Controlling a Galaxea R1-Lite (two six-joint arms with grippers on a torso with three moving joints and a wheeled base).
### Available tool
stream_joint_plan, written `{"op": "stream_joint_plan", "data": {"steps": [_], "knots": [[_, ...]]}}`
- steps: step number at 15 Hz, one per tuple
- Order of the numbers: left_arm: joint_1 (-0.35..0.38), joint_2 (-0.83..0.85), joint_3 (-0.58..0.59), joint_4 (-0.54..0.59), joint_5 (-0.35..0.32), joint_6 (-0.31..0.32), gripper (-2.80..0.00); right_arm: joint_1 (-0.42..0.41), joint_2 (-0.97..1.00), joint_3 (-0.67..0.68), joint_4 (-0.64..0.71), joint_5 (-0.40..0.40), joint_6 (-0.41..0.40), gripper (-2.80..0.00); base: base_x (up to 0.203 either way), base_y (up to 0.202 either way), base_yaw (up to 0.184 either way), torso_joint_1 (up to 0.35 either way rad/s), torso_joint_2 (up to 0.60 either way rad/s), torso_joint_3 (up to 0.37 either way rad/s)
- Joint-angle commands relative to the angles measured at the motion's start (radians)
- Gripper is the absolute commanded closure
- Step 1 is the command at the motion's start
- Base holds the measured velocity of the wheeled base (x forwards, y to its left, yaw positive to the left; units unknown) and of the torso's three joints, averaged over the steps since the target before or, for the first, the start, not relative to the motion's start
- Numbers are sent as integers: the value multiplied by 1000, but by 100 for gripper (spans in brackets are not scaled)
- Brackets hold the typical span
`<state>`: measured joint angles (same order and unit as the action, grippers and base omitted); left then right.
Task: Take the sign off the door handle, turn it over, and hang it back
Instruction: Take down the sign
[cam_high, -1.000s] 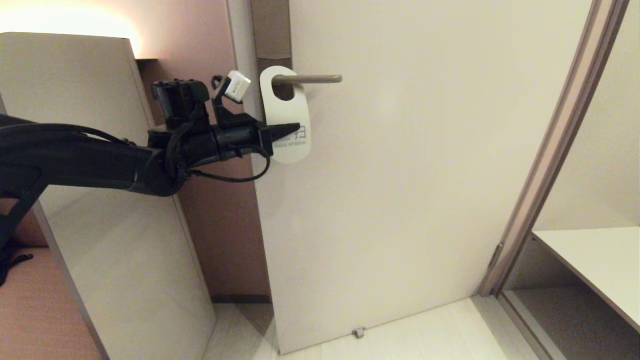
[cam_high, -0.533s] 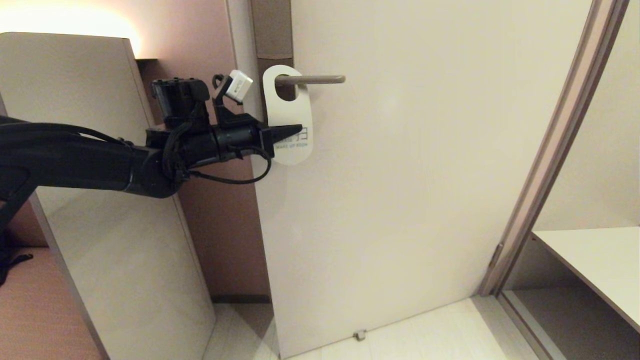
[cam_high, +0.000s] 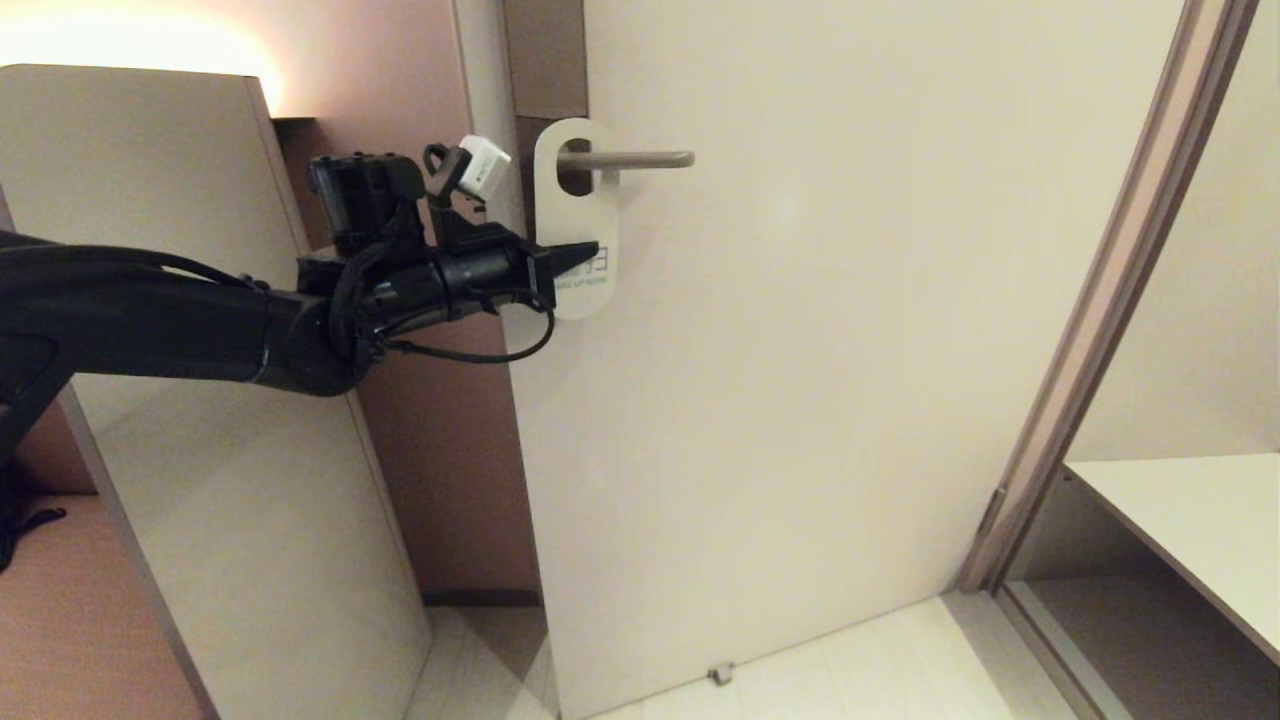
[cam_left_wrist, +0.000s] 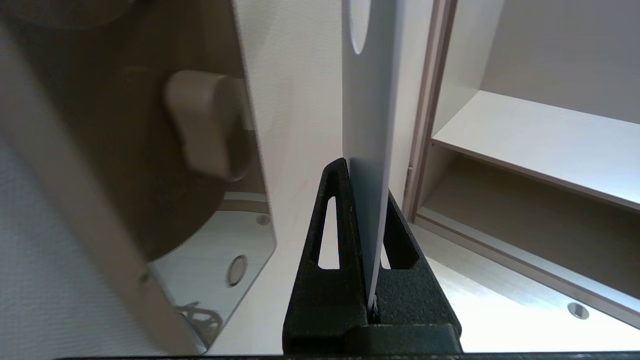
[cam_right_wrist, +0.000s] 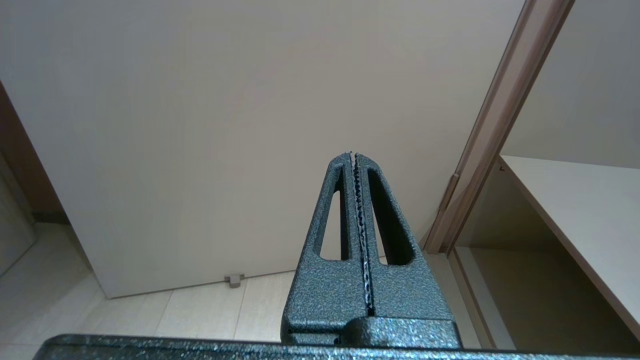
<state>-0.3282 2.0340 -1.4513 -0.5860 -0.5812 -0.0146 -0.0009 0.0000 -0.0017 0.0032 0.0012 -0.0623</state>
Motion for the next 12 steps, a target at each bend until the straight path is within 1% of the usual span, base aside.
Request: {"op": "stream_joint_plan", "data": {"steps": [1,4,12], "knots": [[-14,-2,0,-3,17,1,0,0,1,0,0,0,-1,0,0,0,0,0,0,0],[-38,-3,0,-3,79,9,0,1,1,0,0,0,-1,0,0,0,0,0,0,0],[-88,-2,0,3,212,30,0,1,0,0,0,0,-1,0,0,0,0,0,0,0]]}}
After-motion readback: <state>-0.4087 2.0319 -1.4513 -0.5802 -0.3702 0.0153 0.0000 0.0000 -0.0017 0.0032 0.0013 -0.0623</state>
